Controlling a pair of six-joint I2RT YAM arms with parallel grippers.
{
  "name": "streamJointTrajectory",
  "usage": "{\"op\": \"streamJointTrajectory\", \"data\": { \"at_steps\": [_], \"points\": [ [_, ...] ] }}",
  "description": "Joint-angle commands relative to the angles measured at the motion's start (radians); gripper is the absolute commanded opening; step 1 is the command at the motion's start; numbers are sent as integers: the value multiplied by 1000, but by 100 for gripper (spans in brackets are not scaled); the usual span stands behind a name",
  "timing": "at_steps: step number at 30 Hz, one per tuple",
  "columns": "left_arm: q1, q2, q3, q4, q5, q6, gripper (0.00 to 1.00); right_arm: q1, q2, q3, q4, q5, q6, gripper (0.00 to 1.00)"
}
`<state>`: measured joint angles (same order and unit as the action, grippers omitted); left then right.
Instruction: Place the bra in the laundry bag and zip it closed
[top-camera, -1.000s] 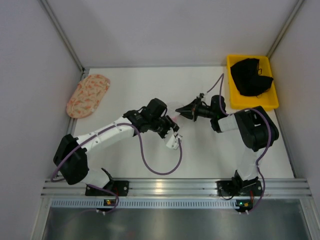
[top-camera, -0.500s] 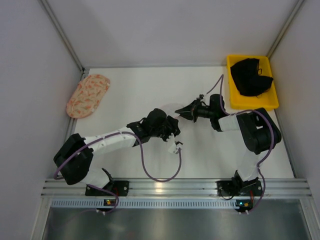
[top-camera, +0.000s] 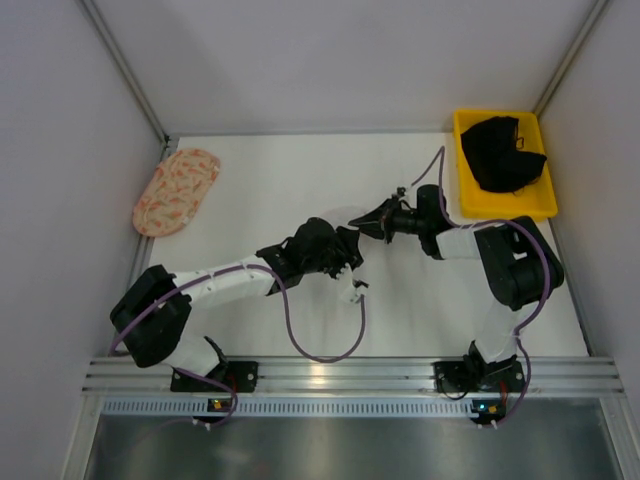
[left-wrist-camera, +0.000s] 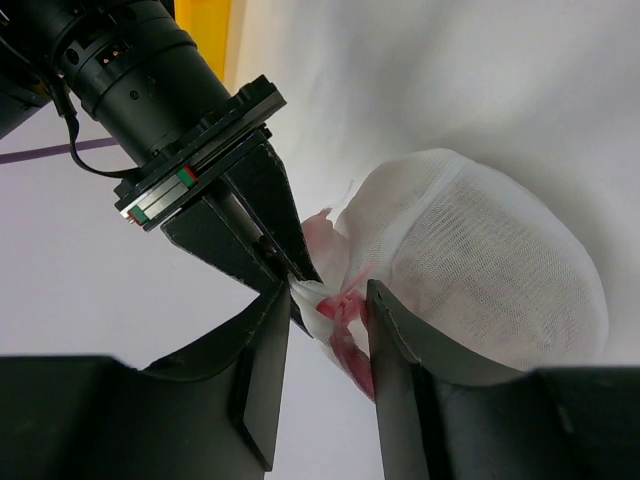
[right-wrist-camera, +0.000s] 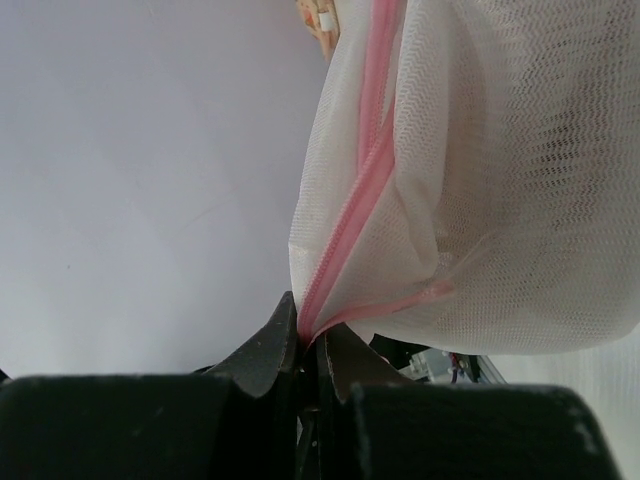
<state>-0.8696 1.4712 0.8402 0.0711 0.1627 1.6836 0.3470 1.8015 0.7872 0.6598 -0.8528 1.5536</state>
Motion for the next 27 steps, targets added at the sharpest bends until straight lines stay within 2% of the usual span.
{"op": "streamJointTrajectory", "data": {
  "at_steps": [1,8,17,22,23,26,27],
  "points": [
    [-5,1,-18,78,6,47,42,29,-39,35,-9,-5,-7,0],
    [-17,29,-4,78,-8,68,43,30,-31,41,-17,-15,-7,0],
    [-26,106,43,78,-118,97,37,30,-33,67,-78,-28,-36,0],
    [-31,110,63,76,-144,71,26,26,-31,67,-91,-31,-47,0],
    [-32,106,63,76,-144,62,22,26,-33,67,-101,-31,-52,0],
    [-32,68,47,67,-131,35,3,12,-34,75,-118,-26,-75,0],
    [-32,46,39,56,-127,33,0,7,-31,78,-123,-25,-82,0]
  ]
}}
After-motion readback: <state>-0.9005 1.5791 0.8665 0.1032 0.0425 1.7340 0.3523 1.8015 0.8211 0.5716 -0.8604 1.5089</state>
